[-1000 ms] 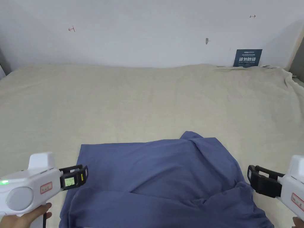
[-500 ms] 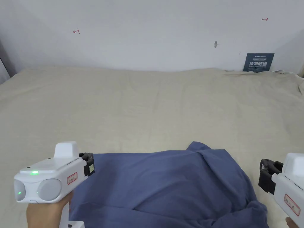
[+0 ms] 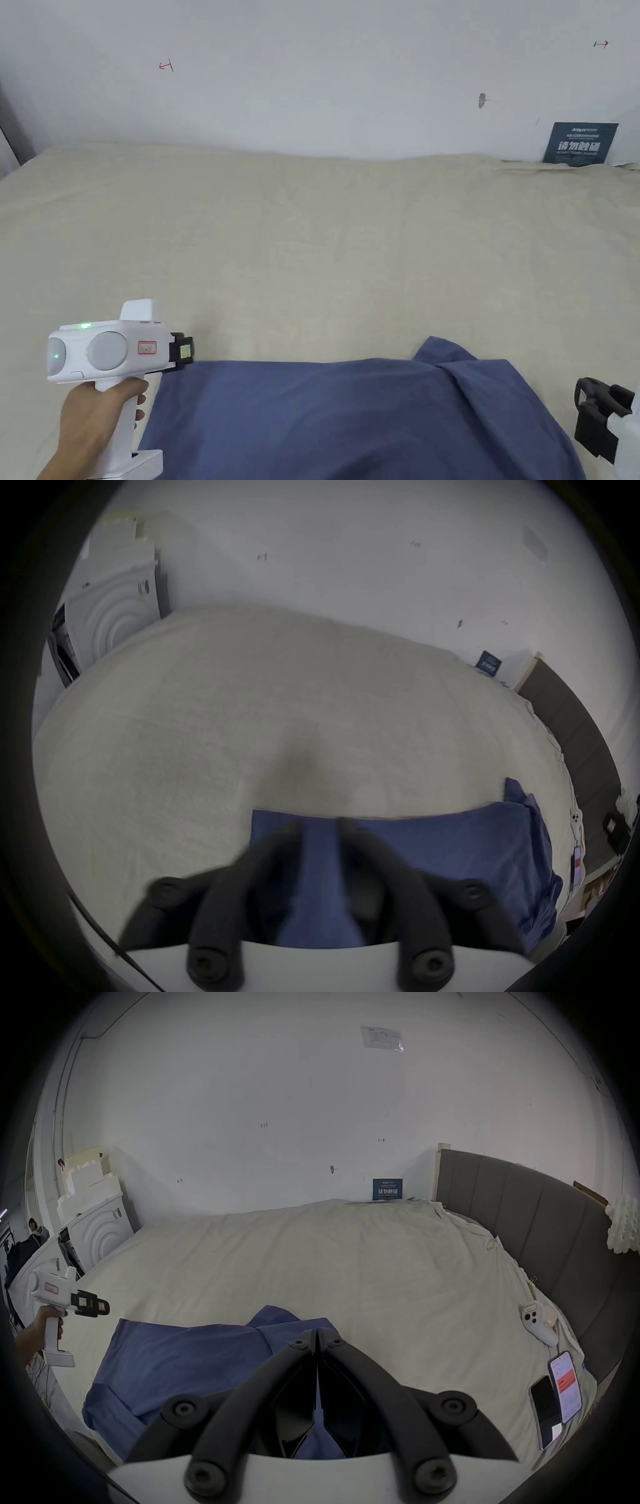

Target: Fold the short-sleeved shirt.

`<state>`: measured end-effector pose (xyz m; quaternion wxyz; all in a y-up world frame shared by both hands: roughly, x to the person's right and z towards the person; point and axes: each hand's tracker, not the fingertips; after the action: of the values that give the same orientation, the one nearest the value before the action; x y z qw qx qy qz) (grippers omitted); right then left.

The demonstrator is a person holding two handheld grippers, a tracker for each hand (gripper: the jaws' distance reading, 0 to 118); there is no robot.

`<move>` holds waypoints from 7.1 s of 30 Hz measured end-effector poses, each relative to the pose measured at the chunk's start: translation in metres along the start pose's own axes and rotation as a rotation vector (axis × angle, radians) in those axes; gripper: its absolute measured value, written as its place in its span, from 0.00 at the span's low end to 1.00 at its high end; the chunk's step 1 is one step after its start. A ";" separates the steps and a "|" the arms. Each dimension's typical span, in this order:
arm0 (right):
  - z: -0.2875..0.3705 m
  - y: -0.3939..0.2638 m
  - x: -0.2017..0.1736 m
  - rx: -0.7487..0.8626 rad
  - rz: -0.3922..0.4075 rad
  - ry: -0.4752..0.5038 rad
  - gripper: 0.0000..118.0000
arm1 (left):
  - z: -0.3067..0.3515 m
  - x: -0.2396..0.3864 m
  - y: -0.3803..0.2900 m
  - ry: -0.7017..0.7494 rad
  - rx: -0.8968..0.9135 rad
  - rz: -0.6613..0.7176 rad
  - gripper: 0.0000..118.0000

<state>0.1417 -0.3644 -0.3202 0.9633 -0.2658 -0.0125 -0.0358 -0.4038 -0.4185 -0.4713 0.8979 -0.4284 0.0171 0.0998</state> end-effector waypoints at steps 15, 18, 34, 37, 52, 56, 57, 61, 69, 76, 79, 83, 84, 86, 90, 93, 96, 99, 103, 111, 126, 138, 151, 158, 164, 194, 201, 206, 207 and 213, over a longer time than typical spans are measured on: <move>-0.032 -0.014 -0.012 -0.086 -0.006 -0.004 0.00 | -0.072 -0.005 -0.007 0.083 -0.169 -0.113 0.29; -0.039 -0.011 -0.012 -0.102 -0.003 0.000 0.00 | -0.069 0.003 -0.007 0.066 -0.152 -0.161 0.03; -0.207 0.033 0.000 -0.349 0.071 0.025 0.77 | 0.020 0.023 -0.010 -0.016 0.014 -0.245 0.00; -0.234 0.022 0.000 -0.436 0.095 -0.002 0.77 | 0.028 0.027 -0.012 -0.023 0.019 -0.244 0.00; -0.233 0.010 -0.021 -0.471 0.196 0.045 0.03 | 0.033 0.018 -0.019 -0.025 0.010 -0.188 0.00; -0.202 0.022 -0.016 -0.381 0.182 0.049 0.03 | 0.041 0.018 -0.021 -0.014 0.018 -0.183 0.00; -0.193 0.026 -0.013 -0.365 0.185 0.054 0.03 | 0.043 0.018 -0.021 -0.008 0.022 -0.182 0.00; -0.142 0.043 -0.006 -0.282 0.155 0.089 0.03 | 0.056 0.012 -0.020 0.009 0.043 -0.155 0.00; -0.039 0.058 0.024 -0.166 0.087 0.123 0.03 | 0.087 0.000 -0.030 0.038 0.059 -0.101 0.00; 0.041 0.041 0.043 -0.111 0.022 0.177 0.03 | 0.128 -0.004 -0.053 0.020 0.097 -0.108 0.00; 0.067 0.026 0.047 -0.103 0.005 0.188 0.03 | 0.144 -0.009 -0.068 0.010 0.102 -0.112 0.00; 0.097 0.000 0.050 -0.108 -0.017 0.189 0.03 | 0.161 -0.018 -0.097 -0.001 0.089 -0.117 0.00; 0.104 -0.008 0.050 -0.112 -0.020 0.186 0.03 | 0.165 -0.020 -0.105 -0.004 0.086 -0.115 0.00; 0.113 -0.024 0.050 -0.129 -0.012 0.167 0.03 | 0.169 -0.024 -0.124 -0.006 0.073 -0.113 0.00; 0.122 -0.061 0.049 -0.196 -0.005 0.144 0.03 | 0.163 -0.031 -0.157 0.013 0.016 -0.128 0.00; 0.122 -0.090 0.051 -0.247 -0.019 0.121 0.03 | 0.154 -0.035 -0.180 0.025 -0.009 -0.132 0.00; 0.119 -0.118 0.053 -0.299 -0.038 0.088 0.03 | 0.138 -0.048 -0.198 0.033 -0.020 -0.131 0.00; 0.113 -0.140 0.056 -0.335 -0.043 0.059 0.03 | 0.135 -0.049 -0.213 0.044 -0.030 -0.145 0.00; 0.099 -0.164 0.060 -0.371 -0.019 0.019 0.03 | 0.130 -0.049 -0.227 0.060 -0.050 -0.172 0.00; 0.082 -0.187 0.057 -0.431 -0.012 -0.044 0.03 | 0.121 -0.046 -0.245 0.097 -0.081 -0.202 0.01; 0.135 -0.095 0.026 -0.139 0.032 -0.063 0.76 | 0.175 -0.022 -0.190 0.079 0.097 -0.131 0.89; 0.156 -0.030 -0.017 0.112 0.037 -0.055 0.76 | 0.219 0.020 -0.145 0.075 0.383 -0.165 0.96; 0.152 -0.033 -0.021 0.175 0.015 -0.052 0.01 | 0.206 0.027 -0.161 -0.027 0.337 -0.156 0.00; 0.154 -0.030 -0.022 0.173 0.015 -0.048 0.01 | 0.198 -0.002 -0.156 -0.082 0.211 -0.105 0.00; 0.153 -0.029 -0.021 0.153 0.018 -0.048 0.01 | 0.182 -0.044 -0.147 -0.171 0.048 -0.028 0.04; 0.134 -0.042 -0.017 0.061 -0.003 -0.075 0.01 | 0.072 -0.080 -0.173 -0.220 -0.261 0.028 0.10; 0.134 -0.040 -0.016 0.065 -0.009 -0.071 0.01 | 0.096 -0.076 -0.161 -0.216 -0.213 0.002 0.04; 0.136 -0.036 -0.016 0.074 -0.005 -0.070 0.01 | 0.122 -0.080 -0.138 -0.212 -0.188 -0.008 0.03; 0.136 -0.035 -0.016 0.076 -0.005 -0.070 0.01 | 0.125 -0.082 -0.135 -0.207 -0.191 -0.009 0.03; 0.137 -0.034 -0.013 0.084 -0.009 -0.067 0.01 | 0.146 -0.108 -0.126 -0.125 -0.175 0.008 0.03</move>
<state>0.1258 -0.3221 -0.1855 0.9724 -0.2263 -0.0472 -0.0306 -0.4931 -0.4006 -0.2695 0.8559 -0.4982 -0.0460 0.1310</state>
